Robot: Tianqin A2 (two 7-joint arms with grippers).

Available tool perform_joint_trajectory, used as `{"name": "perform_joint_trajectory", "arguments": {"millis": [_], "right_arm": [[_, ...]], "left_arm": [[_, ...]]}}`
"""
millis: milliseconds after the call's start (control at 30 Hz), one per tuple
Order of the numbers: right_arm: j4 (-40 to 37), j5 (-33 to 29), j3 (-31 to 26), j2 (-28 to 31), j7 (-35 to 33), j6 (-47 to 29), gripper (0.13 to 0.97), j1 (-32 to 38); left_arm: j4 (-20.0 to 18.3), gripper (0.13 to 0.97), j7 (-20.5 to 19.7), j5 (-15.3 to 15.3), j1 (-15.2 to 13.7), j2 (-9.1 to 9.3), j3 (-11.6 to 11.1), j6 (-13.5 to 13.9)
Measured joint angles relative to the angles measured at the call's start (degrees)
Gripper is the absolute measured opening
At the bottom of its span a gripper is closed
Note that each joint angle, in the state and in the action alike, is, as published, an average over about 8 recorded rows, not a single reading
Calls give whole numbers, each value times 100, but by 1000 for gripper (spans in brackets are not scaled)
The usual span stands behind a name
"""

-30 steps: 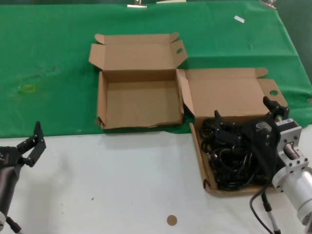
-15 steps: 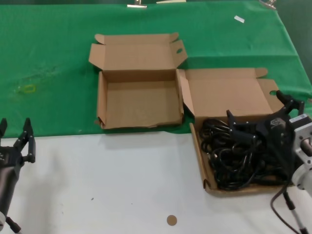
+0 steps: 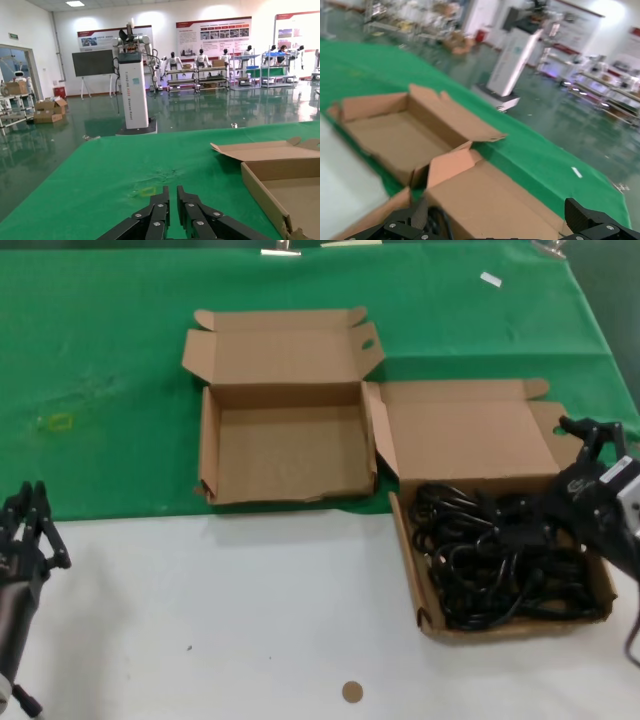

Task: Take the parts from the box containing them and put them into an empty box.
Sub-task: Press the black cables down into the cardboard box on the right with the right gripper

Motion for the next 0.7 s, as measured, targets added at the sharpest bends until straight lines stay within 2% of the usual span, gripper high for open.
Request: {"name": "perform_joint_trajectory", "arguments": {"millis": [200,367,500,700], "right_arm": [[-99,-50,-704,766,140,-543,966,661],[-239,-593,-1038,1127,474,-1145,966,1078],[-367,-1196,-1017,1269,767,-1712,966,1208],[-572,-1876,-619,1334,883,-2664,965,1132]], "left_arm": [[0,179,-1,0,0,0,0,0],[0,148,-4,1,0,0,0,0],[0,146,-4,2,0,0,0,0],[0,144,-3,2,0,0,0,0]]}}
